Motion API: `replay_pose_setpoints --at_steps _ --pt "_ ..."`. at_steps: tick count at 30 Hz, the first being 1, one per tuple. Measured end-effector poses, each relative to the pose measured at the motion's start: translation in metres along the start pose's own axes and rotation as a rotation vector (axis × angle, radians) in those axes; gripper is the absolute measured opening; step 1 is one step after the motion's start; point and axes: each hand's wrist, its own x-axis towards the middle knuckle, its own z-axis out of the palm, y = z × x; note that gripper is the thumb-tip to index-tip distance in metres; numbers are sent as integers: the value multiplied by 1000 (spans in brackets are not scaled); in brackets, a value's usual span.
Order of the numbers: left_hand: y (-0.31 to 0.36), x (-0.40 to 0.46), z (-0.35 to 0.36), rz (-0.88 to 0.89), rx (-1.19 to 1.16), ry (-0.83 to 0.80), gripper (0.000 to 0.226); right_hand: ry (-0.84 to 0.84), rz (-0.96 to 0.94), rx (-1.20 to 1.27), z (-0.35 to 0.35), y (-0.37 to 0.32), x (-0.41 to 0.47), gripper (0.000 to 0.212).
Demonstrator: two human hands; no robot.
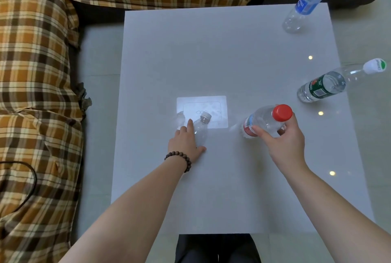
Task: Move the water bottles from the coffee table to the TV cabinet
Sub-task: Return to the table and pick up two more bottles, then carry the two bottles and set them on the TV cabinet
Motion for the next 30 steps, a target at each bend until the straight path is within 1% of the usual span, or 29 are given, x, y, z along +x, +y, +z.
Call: replay_pose_setpoints --at_steps 2,3,6,10,13,17,21,24,30 --pt "3 -1 -3 -28 -95 41 78 -5 8 1 -1 3 -3 57" --pt "5 -3 -6 -37 -146 70 74 -7 10 0 -1 3 -4 56" --pt "15 -14 -20 -23 -310 152 75 -7 18 -3 -6 0 -11 56" --pt "37 -41 -47 37 -607 224 78 7 15 17 -23 -19 -25 57" --pt "57 -68 -76 102 -732 243 79 39 11 31 -44 -39 -41 57" --pt "85 -110 -113 215 -746 262 81 116 2 60 -79 -65 -69 52" --pt "118 -144 -132 320 -749 216 84 208 18 113 -115 -80 -103 44" --pt "149 -165 -132 417 -732 170 85 308 44 143 -142 -78 -130 45" --pt "229 -208 -109 676 -652 38 84 539 120 199 -208 -54 -185 44"
